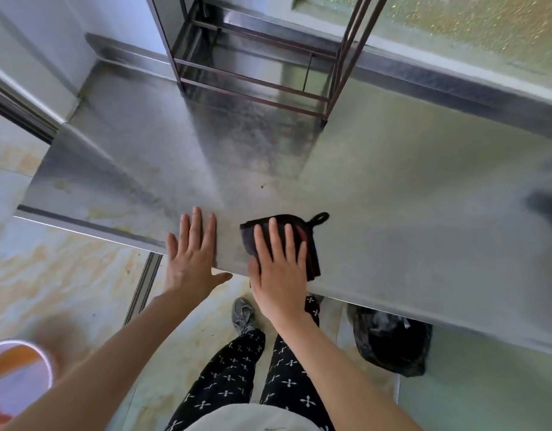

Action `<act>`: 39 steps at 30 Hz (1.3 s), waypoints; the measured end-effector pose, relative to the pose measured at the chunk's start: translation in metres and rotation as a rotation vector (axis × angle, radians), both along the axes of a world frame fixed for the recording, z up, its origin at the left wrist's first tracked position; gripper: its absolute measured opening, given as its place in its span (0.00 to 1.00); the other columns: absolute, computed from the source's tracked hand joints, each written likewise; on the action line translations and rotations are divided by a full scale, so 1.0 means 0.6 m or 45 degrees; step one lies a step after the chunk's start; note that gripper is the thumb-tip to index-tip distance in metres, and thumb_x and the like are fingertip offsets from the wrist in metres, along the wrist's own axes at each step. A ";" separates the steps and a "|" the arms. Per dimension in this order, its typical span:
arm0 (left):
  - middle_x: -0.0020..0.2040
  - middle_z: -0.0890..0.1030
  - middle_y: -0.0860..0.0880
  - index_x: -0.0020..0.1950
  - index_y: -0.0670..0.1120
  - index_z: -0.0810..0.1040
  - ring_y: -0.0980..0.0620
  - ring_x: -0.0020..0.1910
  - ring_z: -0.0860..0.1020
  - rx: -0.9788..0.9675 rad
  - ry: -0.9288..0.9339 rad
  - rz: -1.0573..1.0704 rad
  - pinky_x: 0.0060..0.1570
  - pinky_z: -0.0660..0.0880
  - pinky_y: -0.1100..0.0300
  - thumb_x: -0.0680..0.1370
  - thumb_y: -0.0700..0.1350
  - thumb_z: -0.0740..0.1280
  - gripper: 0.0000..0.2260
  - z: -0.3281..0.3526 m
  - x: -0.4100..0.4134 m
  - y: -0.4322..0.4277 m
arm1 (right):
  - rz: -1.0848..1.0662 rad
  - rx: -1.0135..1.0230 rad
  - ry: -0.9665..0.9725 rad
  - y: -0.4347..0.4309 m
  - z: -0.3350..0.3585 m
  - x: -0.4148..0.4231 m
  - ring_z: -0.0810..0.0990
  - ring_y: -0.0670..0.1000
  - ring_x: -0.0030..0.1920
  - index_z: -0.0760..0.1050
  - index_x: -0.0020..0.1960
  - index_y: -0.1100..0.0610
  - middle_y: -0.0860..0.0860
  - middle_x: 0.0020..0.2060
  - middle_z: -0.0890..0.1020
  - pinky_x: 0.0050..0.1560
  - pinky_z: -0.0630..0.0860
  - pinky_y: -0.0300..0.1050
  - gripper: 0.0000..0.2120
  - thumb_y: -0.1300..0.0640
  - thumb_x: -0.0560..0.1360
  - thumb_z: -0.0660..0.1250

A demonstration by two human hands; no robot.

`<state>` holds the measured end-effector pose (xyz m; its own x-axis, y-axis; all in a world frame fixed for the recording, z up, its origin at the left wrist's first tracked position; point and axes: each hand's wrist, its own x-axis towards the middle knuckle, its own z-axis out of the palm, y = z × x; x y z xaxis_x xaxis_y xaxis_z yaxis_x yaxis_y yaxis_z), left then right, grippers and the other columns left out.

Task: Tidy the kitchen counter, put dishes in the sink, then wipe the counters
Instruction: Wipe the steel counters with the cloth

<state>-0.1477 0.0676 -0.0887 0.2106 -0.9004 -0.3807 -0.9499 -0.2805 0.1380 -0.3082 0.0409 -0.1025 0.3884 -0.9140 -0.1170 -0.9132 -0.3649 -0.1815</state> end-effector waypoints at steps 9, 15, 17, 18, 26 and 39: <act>0.74 0.33 0.46 0.73 0.49 0.31 0.44 0.74 0.36 0.030 0.072 0.016 0.71 0.44 0.43 0.67 0.66 0.67 0.53 0.004 0.004 -0.004 | -0.146 0.016 0.124 -0.160 -0.005 -0.100 0.56 0.59 0.74 0.54 0.76 0.50 0.53 0.75 0.57 0.71 0.54 0.62 0.27 0.44 0.79 0.46; 0.76 0.44 0.45 0.76 0.49 0.43 0.44 0.74 0.43 0.012 0.051 0.039 0.69 0.52 0.40 0.60 0.68 0.70 0.55 -0.001 0.005 -0.001 | -0.381 0.043 -0.013 -0.135 -0.003 -0.021 0.54 0.61 0.75 0.55 0.76 0.52 0.55 0.75 0.56 0.70 0.52 0.65 0.26 0.48 0.79 0.50; 0.76 0.53 0.42 0.76 0.48 0.49 0.40 0.74 0.53 0.003 0.060 0.041 0.66 0.59 0.38 0.57 0.67 0.73 0.56 0.002 0.005 -0.004 | -0.196 0.030 -0.032 -0.095 -0.003 0.017 0.55 0.59 0.74 0.56 0.75 0.51 0.54 0.75 0.58 0.70 0.53 0.64 0.26 0.48 0.78 0.52; 0.75 0.56 0.41 0.75 0.47 0.52 0.39 0.73 0.57 -0.012 0.070 0.043 0.64 0.62 0.37 0.55 0.66 0.74 0.56 0.003 0.005 -0.005 | -0.078 0.024 -0.038 -0.079 -0.003 0.028 0.56 0.58 0.75 0.56 0.75 0.50 0.53 0.75 0.58 0.71 0.52 0.62 0.26 0.47 0.78 0.52; 0.74 0.59 0.40 0.75 0.46 0.53 0.40 0.72 0.58 0.028 0.053 0.062 0.61 0.64 0.37 0.52 0.64 0.77 0.59 0.010 0.001 -0.007 | 0.076 -0.041 0.064 -0.203 -0.010 -0.076 0.61 0.60 0.72 0.60 0.74 0.51 0.55 0.74 0.62 0.67 0.61 0.63 0.25 0.46 0.78 0.51; 0.73 0.29 0.48 0.72 0.48 0.29 0.47 0.71 0.29 0.076 0.121 0.248 0.67 0.32 0.49 0.63 0.74 0.58 0.54 0.036 -0.002 -0.017 | 0.492 0.002 -0.077 -0.247 -0.005 0.095 0.62 0.58 0.72 0.64 0.72 0.50 0.52 0.73 0.64 0.68 0.59 0.61 0.25 0.48 0.77 0.53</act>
<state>-0.1491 0.0574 -0.0669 0.3386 -0.8215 -0.4587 -0.8606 -0.4675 0.2019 -0.2511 -0.1074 -0.1054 0.7104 -0.6988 -0.0843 -0.6960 -0.6796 -0.2316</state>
